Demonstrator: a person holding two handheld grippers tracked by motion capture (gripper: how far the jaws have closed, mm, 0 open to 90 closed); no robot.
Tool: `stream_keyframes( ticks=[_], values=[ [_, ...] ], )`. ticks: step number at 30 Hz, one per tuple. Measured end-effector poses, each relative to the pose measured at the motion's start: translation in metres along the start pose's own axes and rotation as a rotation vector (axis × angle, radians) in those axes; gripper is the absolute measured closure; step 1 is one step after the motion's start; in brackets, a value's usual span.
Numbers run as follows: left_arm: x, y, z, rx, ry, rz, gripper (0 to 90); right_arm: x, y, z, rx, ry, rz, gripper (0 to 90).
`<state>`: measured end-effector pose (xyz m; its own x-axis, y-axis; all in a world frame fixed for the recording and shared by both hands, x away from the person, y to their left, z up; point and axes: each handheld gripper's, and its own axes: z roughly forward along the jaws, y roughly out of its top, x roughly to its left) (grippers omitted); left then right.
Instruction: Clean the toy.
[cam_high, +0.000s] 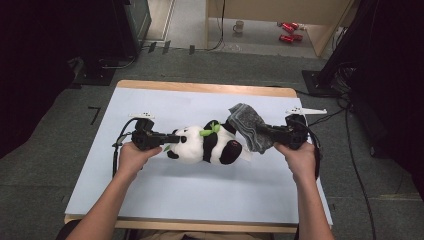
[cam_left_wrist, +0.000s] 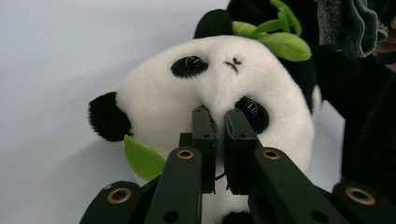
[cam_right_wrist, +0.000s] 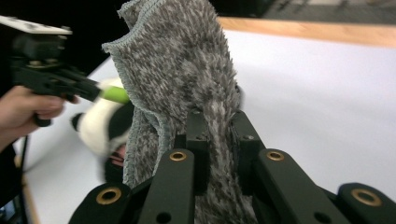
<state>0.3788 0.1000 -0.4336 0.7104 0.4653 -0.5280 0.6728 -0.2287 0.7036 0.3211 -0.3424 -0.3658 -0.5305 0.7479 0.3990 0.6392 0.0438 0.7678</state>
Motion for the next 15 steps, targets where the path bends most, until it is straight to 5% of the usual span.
stream_keyframes(
  ticks=[5, 7, 9, 15],
  values=[
    [-0.007, 0.002, -0.001, -0.002, -0.076, -0.042, 86.2, 0.029, 0.011, 0.0, -0.003, 0.049, -0.065, 81.9],
    [-0.008, 0.0, -0.002, 0.001, -0.049, -0.052, 86.2, 0.039, 0.013, 0.001, 0.001, 0.072, -0.084, 81.8],
    [-0.006, -0.002, -0.001, 0.009, 0.022, -0.063, 86.0, 0.053, 0.015, 0.005, 0.011, 0.101, -0.117, 81.9],
    [0.006, -0.004, 0.0, -0.004, 0.055, -0.1, 85.2, 0.081, 0.008, 0.031, 0.12, 0.158, -0.186, 81.8]
  ],
)
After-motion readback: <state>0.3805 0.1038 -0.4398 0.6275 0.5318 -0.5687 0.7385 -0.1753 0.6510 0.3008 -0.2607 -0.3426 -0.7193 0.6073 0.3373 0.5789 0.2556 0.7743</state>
